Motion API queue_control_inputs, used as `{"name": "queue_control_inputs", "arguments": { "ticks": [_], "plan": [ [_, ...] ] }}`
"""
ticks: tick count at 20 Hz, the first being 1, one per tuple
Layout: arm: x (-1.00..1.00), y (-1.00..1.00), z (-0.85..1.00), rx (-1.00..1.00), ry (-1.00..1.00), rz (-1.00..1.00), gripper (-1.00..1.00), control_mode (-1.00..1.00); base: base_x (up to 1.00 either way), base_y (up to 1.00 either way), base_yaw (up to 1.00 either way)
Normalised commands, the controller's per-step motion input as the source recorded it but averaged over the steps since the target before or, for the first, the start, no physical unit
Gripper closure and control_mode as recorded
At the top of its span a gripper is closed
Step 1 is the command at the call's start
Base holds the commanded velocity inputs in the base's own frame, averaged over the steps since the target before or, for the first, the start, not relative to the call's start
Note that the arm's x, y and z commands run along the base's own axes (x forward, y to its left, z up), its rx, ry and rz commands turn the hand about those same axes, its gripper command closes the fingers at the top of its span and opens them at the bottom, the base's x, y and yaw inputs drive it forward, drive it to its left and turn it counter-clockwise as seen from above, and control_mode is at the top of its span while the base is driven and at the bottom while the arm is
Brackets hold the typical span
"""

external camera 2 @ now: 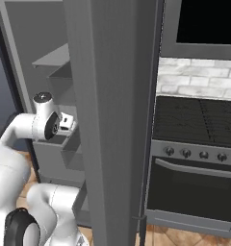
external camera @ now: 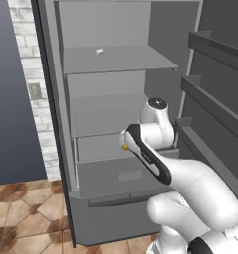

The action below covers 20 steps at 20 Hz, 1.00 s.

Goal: Fully open the fridge drawer.

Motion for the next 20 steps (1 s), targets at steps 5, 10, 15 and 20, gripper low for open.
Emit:
{"name": "queue_control_inputs", "arguments": {
  "ticks": [5,10,15,20],
  "plan": [
    [0.41,0.0,-0.3,0.0,0.0,-0.03,-1.0,-1.0,0.0,0.0,0.0],
    [0.32,0.0,-0.28,-0.03,0.0,-0.04,-1.0,-1.0,0.0,0.0,0.0],
    [0.25,0.01,-0.29,-0.04,0.0,-0.05,-1.0,-1.0,0.0,0.0,0.0],
    [0.24,0.0,-0.28,-0.04,0.02,-0.08,-1.0,-1.0,0.0,0.0,0.0]
  ]
}}
